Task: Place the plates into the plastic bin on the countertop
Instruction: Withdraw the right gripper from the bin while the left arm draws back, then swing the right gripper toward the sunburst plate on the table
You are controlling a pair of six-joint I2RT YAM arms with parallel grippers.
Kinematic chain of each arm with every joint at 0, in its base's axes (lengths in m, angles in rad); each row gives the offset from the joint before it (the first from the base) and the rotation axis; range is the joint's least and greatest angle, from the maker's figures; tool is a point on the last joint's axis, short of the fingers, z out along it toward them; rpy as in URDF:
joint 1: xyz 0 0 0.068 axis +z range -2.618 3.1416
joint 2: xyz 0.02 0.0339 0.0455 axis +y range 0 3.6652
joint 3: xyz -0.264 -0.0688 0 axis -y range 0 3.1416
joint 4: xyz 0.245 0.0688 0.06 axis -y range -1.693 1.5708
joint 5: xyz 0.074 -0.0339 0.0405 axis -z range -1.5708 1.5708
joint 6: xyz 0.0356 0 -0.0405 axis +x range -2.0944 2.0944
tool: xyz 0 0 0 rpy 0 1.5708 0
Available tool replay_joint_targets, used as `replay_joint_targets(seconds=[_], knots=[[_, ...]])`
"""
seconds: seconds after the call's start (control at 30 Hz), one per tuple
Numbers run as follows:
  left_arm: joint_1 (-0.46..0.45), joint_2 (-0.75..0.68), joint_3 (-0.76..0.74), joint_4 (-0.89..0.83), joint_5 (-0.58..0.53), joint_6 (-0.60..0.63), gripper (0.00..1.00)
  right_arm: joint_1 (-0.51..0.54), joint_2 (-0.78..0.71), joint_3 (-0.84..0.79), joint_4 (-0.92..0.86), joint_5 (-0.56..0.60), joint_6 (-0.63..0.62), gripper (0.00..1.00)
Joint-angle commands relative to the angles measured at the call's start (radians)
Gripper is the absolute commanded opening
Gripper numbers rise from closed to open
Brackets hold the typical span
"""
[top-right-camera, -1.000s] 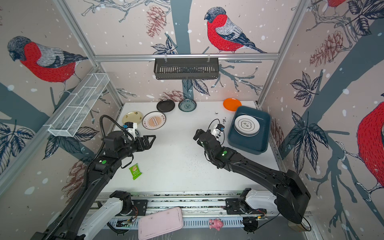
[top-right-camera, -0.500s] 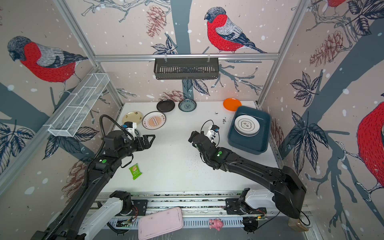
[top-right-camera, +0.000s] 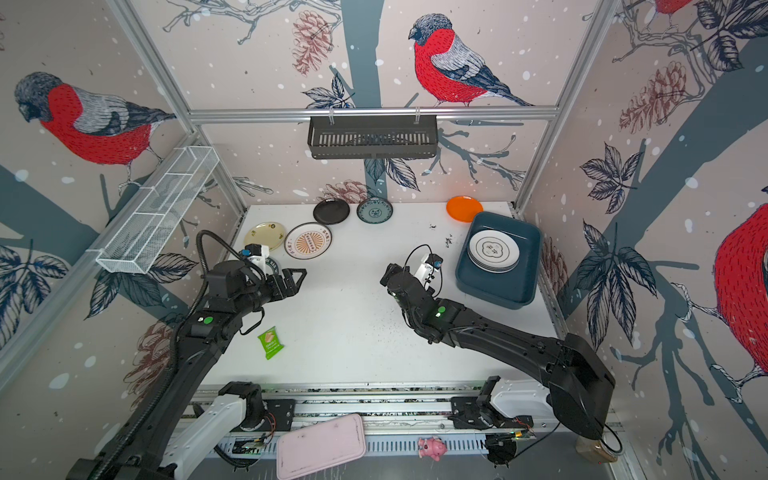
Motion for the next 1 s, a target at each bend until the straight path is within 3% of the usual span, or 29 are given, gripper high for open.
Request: replay_joint_targets(seconds=[0.0, 0.2, 0.37, 0.8, 0.97], knots=[[0.022, 0.002, 0.009, 0.026, -0.005, -0.008, 0.96, -0.021, 0.013, 0.019, 0.054, 0.021, -0.045, 1.0], [0.067, -0.005, 0.018, -0.014, -0.097, -0.017, 0.96, -0.09, 0.097, 0.027, 0.203, -0.028, -0.09, 1.0], [0.096, -0.016, 0.018, -0.013, -0.105, -0.017, 0.96, -0.151, 0.237, 0.072, 0.332, -0.114, -0.101, 1.0], [0.144, -0.047, 0.035, -0.054, -0.273, -0.042, 0.96, -0.152, 0.902, 0.658, 0.4, -0.555, -0.185, 1.0], [0.159, -0.031, 0.029, -0.036, -0.275, -0.056, 0.96, -0.127, 1.105, 0.85, 0.507, -0.638, -0.152, 0.97]])
